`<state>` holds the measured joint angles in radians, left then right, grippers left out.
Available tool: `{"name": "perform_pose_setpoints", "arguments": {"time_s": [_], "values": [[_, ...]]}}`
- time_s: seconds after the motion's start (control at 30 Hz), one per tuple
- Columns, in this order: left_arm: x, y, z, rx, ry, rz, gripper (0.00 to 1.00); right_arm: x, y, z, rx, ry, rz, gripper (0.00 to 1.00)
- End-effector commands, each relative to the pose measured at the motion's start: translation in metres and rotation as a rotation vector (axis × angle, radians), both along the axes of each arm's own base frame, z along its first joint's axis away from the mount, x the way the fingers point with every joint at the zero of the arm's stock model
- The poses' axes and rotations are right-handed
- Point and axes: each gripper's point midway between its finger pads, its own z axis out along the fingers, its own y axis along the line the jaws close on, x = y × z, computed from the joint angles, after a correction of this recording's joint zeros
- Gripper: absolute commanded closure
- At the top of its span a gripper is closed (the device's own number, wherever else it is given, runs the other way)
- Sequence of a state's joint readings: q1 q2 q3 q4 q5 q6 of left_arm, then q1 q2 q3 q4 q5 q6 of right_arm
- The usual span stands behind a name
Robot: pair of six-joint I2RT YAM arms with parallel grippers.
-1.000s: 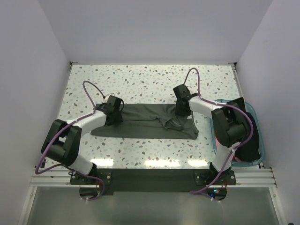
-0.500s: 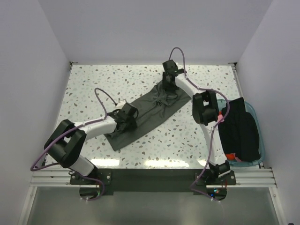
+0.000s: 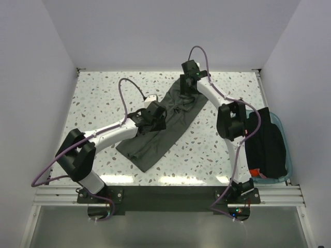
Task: Fold and stack the t-shirts
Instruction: Fold the tshirt
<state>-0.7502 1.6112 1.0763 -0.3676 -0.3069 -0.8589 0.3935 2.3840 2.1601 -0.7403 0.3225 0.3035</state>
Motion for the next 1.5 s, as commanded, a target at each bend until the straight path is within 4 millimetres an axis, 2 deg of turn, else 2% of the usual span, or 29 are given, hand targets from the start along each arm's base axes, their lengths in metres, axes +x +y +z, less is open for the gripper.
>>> {"name": "perform_pose_setpoints", "arguments": {"time_s": [0.0,0.07,0.2,0.27,0.3,0.37,0.43,0.5,0.53,0.57,0.6,0.63,0.7,0.73,0.8,0.83,0.87,0.97,1.13,1.27,1.3,1.4,1.43,1.47], "values": [[0.011,0.042,0.017,0.271,-0.077,-0.032,0.43,-0.016,-0.008,0.066,0.066,-0.115,-0.074,0.26],[0.009,0.047,0.006,0.34,-0.051,-0.083,0.44,-0.024,-0.007,0.069,0.089,-0.124,-0.09,0.34],[0.003,0.063,-0.017,0.456,0.007,-0.103,0.48,-0.047,-0.003,0.029,0.099,-0.019,-0.095,0.44],[-0.005,0.07,-0.032,0.491,0.048,-0.11,0.51,-0.051,0.003,0.017,0.124,-0.002,-0.091,0.44],[-0.007,0.072,-0.036,0.495,0.056,-0.111,0.51,-0.057,0.004,0.005,0.121,0.024,-0.087,0.44],[-0.017,0.081,-0.05,0.522,0.087,-0.113,0.52,-0.055,0.007,-0.005,0.13,0.029,-0.086,0.43],[-0.024,0.085,-0.06,0.53,0.117,-0.122,0.54,-0.055,0.005,-0.024,0.1,0.072,-0.079,0.44],[-0.035,0.088,-0.073,0.525,0.149,-0.131,0.57,-0.049,0.005,-0.03,0.078,0.082,-0.073,0.44],[-0.038,0.088,-0.075,0.509,0.154,-0.135,0.58,-0.05,0.003,-0.044,0.048,0.108,-0.065,0.44],[-0.048,0.092,-0.084,0.503,0.18,-0.143,0.58,-0.046,0.002,-0.044,0.04,0.104,-0.063,0.44],[-0.053,0.085,-0.089,0.457,0.192,-0.163,0.6,-0.044,-0.002,-0.049,0.019,0.108,-0.067,0.44],[-0.061,0.087,-0.095,0.45,0.213,-0.171,0.6,-0.044,-0.004,-0.06,-0.002,0.127,-0.055,0.44],[-0.071,0.075,-0.1,0.393,0.231,-0.191,0.62,-0.036,-0.008,-0.062,-0.027,0.126,-0.054,0.44],[-0.076,0.071,-0.102,0.376,0.239,-0.199,0.62,-0.033,-0.011,-0.071,-0.053,0.14,-0.039,0.44],[-0.086,0.05,-0.103,0.304,0.25,-0.226,0.62,-0.019,-0.012,-0.064,-0.066,0.114,-0.026,0.43],[-0.087,0.041,-0.102,0.273,0.252,-0.221,0.62,-0.016,-0.015,-0.072,-0.093,0.124,-0.008,0.42],[-0.093,0.029,-0.101,0.249,0.255,-0.246,0.62,-0.005,-0.013,-0.064,-0.093,0.092,0.001,0.42],[-0.095,-0.001,-0.098,0.193,0.253,-0.261,0.62,0.015,-0.019,-0.064,-0.138,0.06,0.02,0.4],[-0.093,-0.029,-0.099,0.099,0.261,-0.227,0.62,0.041,-0.024,-0.059,-0.133,0.021,0.056,0.31],[-0.091,-0.039,-0.096,0.064,0.264,-0.235,0.6,0.049,-0.023,-0.036,-0.082,-0.018,0.056,0.16],[-0.09,-0.041,-0.091,0.057,0.255,-0.239,0.58,0.052,-0.022,-0.017,-0.064,-0.053,0.05,0.14],[-0.082,-0.046,-0.07,0.042,0.205,-0.257,0.5,0.049,-0.023,0.007,-0.046,-0.086,0.04,0.1],[-0.077,-0.05,-0.059,0.038,0.176,-0.274,0.48,0.048,-0.023,0.033,-0.027,-0.125,0.03,0.09],[-0.074,-0.047,-0.053,0.049,0.158,-0.266,0.44,0.044,-0.024,0.04,-0.021,-0.129,0.024,0.09]]}}
